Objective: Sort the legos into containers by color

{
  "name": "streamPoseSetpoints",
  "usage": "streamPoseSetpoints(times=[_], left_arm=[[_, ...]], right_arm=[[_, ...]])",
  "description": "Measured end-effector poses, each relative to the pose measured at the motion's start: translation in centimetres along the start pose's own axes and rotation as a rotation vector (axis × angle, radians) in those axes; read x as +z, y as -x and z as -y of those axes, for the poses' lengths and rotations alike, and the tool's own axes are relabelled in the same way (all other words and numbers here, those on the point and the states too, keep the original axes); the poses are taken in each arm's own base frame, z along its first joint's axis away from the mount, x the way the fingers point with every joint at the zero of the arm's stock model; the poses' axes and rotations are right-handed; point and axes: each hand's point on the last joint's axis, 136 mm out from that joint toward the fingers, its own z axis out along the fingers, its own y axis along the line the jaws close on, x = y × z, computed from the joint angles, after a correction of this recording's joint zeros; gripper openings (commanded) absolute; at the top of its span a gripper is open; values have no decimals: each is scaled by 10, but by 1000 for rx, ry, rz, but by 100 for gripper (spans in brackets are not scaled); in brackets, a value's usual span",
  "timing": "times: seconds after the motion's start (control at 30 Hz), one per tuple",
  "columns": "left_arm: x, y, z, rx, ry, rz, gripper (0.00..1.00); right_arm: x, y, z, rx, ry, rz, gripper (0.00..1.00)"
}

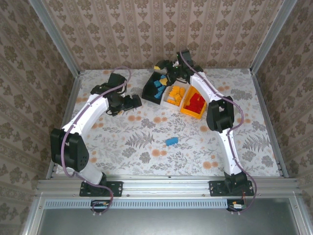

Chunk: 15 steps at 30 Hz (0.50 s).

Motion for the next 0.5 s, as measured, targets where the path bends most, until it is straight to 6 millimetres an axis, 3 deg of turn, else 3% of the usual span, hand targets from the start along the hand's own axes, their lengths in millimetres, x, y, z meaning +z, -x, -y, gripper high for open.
streamPoseSetpoints(times=[0.27,0.5], left_arm=[[10,-3,4,8,-2,-29,98],[25,-4,47,125,-31,-52,99]], right_arm=[[-9,-8,1,-19,-34,-8,81],[-64,-31,-28,-148,-51,7,81]])
